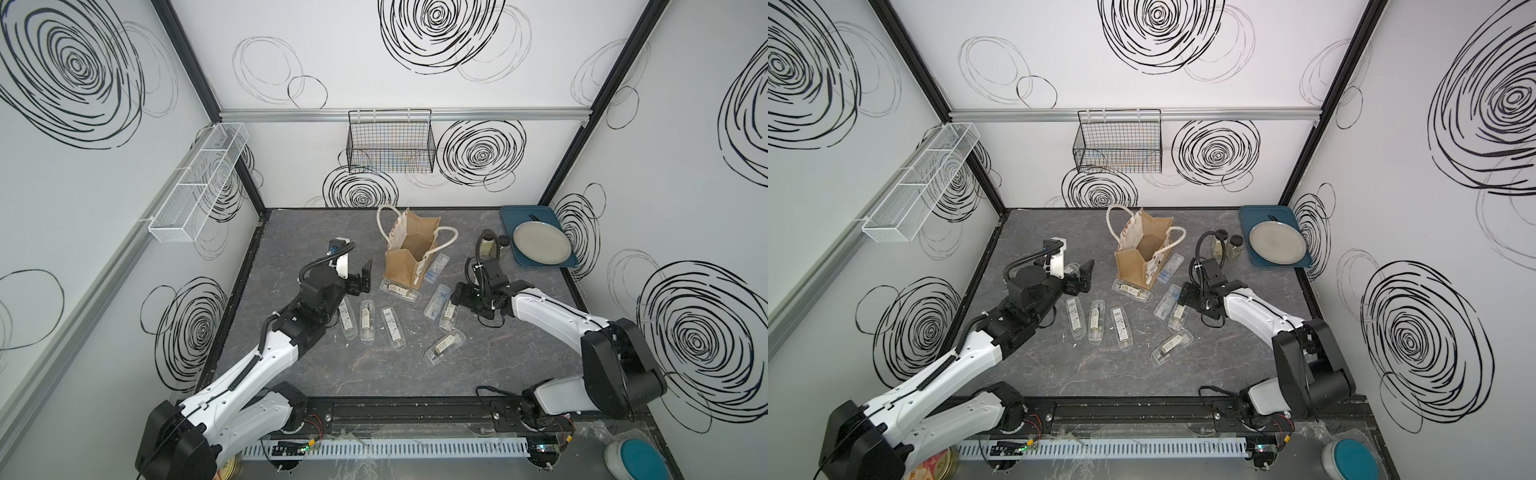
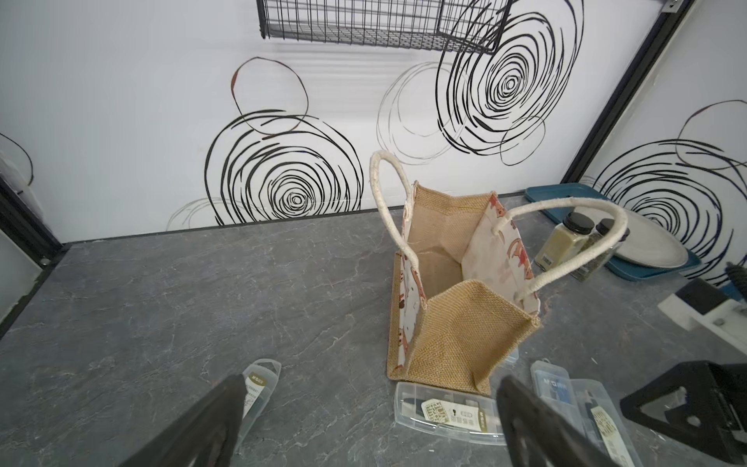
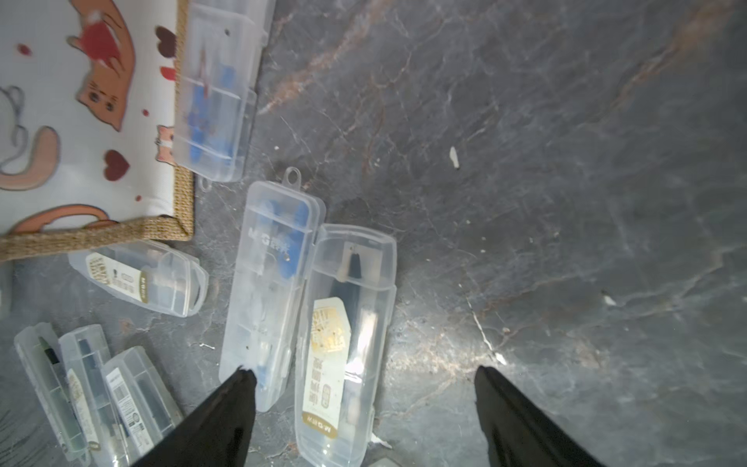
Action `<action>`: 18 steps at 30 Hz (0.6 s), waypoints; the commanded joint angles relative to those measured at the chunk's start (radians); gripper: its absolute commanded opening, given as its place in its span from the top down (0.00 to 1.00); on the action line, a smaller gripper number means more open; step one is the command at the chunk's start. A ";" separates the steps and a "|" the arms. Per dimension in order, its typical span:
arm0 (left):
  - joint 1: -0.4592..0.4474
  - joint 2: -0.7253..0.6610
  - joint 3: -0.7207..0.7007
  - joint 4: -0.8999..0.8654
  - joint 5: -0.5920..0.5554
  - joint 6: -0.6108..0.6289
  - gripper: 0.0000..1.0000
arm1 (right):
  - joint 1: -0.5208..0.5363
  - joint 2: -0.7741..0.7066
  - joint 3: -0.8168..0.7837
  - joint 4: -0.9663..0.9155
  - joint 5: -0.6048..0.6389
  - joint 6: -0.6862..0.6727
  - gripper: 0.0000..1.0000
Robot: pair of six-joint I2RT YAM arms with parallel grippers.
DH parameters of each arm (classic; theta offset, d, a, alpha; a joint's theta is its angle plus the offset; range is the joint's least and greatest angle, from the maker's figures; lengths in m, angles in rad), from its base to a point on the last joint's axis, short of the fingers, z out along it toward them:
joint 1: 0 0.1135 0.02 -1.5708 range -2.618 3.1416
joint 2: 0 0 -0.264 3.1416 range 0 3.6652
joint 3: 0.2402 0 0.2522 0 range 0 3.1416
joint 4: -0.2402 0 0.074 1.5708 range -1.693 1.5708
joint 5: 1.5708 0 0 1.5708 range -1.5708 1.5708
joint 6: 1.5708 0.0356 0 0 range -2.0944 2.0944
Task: Put the compass set into the canvas bag
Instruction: Pick up the compass set at the center of the board.
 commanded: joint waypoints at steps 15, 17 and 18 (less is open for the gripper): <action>-0.009 0.006 0.006 -0.021 0.018 -0.067 0.01 | 0.061 0.230 0.177 -0.163 0.025 0.025 0.19; -0.008 0.001 -0.003 -0.020 0.015 -0.070 0.01 | 0.067 0.250 0.193 -0.181 0.038 0.024 0.22; -0.008 -0.003 -0.008 -0.021 0.013 -0.073 0.01 | 0.070 0.261 0.201 -0.190 0.044 0.022 0.23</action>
